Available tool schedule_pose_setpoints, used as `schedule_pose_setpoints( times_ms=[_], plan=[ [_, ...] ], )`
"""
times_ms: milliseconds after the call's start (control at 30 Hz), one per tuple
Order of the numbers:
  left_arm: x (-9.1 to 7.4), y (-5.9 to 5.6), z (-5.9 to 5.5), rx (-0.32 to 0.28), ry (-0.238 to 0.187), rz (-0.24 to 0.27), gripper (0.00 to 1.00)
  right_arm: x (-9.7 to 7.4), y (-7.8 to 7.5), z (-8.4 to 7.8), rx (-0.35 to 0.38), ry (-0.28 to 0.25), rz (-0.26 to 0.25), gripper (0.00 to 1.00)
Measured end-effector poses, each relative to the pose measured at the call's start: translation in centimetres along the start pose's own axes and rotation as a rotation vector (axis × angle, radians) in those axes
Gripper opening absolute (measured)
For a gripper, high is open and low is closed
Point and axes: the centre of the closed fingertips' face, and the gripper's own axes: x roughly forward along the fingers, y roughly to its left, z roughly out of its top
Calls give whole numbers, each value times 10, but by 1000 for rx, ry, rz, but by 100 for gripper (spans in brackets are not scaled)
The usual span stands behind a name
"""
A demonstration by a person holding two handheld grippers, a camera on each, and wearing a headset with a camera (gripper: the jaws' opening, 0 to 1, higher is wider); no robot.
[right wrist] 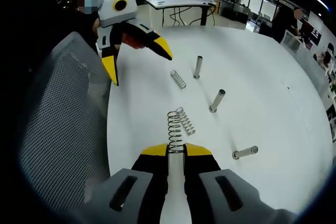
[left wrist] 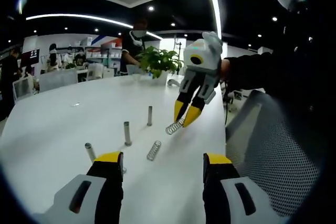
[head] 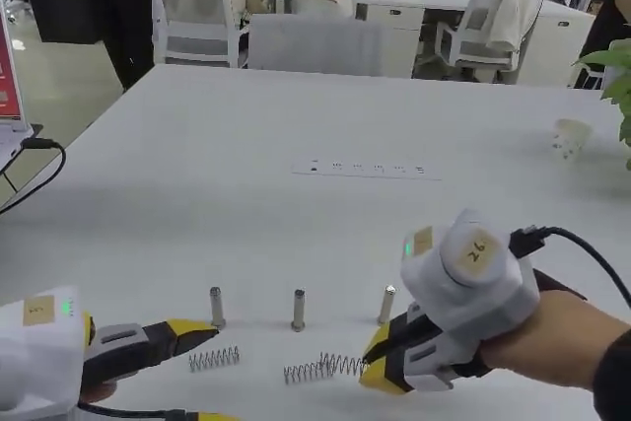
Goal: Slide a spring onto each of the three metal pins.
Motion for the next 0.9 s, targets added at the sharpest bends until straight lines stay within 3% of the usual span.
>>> schedule_pose_setpoints(
  times_ms=[200, 600, 900],
  plan=[
    [11, -4, -1, 19, 9, -38, 49, 4, 8, 8, -36, 7, 24, 8],
    [25, -13, 1, 34, -17, -111, 36, 9, 18, 19, -78, 5, 51, 8],
    [32, -18, 4, 64, -30, -137, 28, 12, 25, 24, -106, 7, 71, 8]
  ],
)
